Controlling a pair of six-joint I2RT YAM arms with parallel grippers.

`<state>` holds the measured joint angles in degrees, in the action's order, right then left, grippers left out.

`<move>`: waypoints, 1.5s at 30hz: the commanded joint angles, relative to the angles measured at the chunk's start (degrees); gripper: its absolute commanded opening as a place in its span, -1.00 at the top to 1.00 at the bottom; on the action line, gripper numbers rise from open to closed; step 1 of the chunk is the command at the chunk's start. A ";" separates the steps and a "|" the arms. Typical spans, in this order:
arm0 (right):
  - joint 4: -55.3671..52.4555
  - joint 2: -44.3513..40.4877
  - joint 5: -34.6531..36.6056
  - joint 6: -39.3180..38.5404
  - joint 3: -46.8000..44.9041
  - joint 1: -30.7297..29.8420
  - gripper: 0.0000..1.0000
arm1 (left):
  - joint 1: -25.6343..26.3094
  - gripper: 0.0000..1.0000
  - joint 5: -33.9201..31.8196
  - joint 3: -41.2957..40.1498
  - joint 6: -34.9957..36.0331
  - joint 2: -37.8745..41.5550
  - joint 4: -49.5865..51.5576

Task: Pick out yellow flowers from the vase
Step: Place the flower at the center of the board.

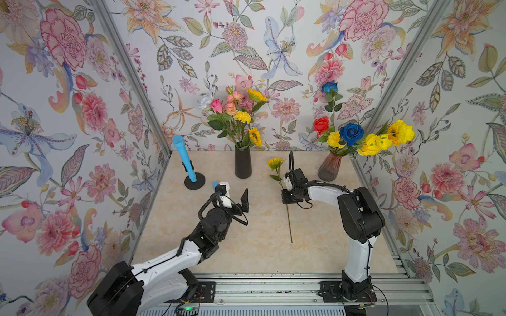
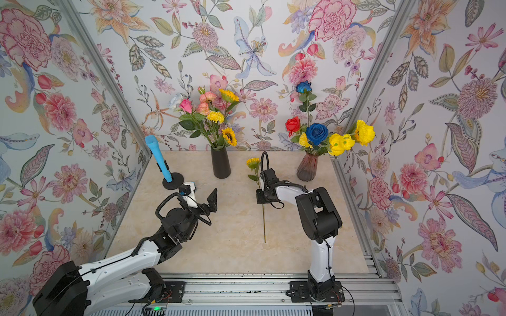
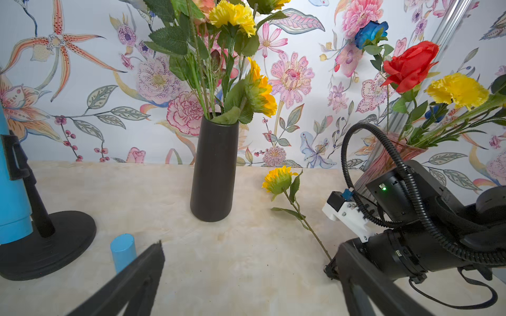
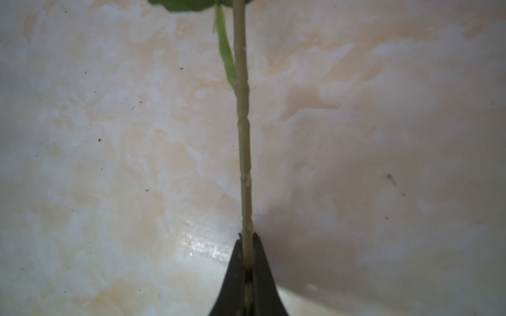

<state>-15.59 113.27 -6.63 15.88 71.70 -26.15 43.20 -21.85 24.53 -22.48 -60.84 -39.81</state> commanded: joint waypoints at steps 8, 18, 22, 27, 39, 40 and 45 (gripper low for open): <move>-1.54 -0.31 2.66 -1.74 0.92 -0.73 0.78 | 0.27 -1.00 -3.38 1.47 2.69 0.02 1.81; -0.23 -4.77 3.47 -2.57 -0.81 -1.39 0.46 | 0.28 -0.99 -3.37 2.58 5.27 -1.12 2.13; 0.14 -7.18 3.73 -2.68 -1.73 -1.31 0.23 | 0.31 -0.99 -3.64 2.01 6.28 -1.01 0.49; 0.91 -10.13 3.72 -2.96 -3.36 -1.03 -0.07 | 0.29 -0.99 -4.01 2.66 7.79 -2.03 -0.44; 16.10 -22.46 -3.82 -2.15 -13.95 -1.15 -0.83 | 0.35 -0.99 -4.36 4.95 12.27 -5.92 -3.32; 19.23 -23.95 -4.34 -2.00 -15.40 -1.87 -0.86 | 0.29 -0.99 -4.17 4.65 12.44 -5.72 -3.41; 34.62 -26.92 -4.80 0.55 -19.17 -5.75 -0.93 | 0.26 -0.99 -4.91 1.91 12.65 -4.36 -5.49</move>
<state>6.13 87.46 -9.32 14.35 54.17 -30.37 43.20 -24.97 27.66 -11.07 -66.43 -42.83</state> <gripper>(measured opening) 0.964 0.996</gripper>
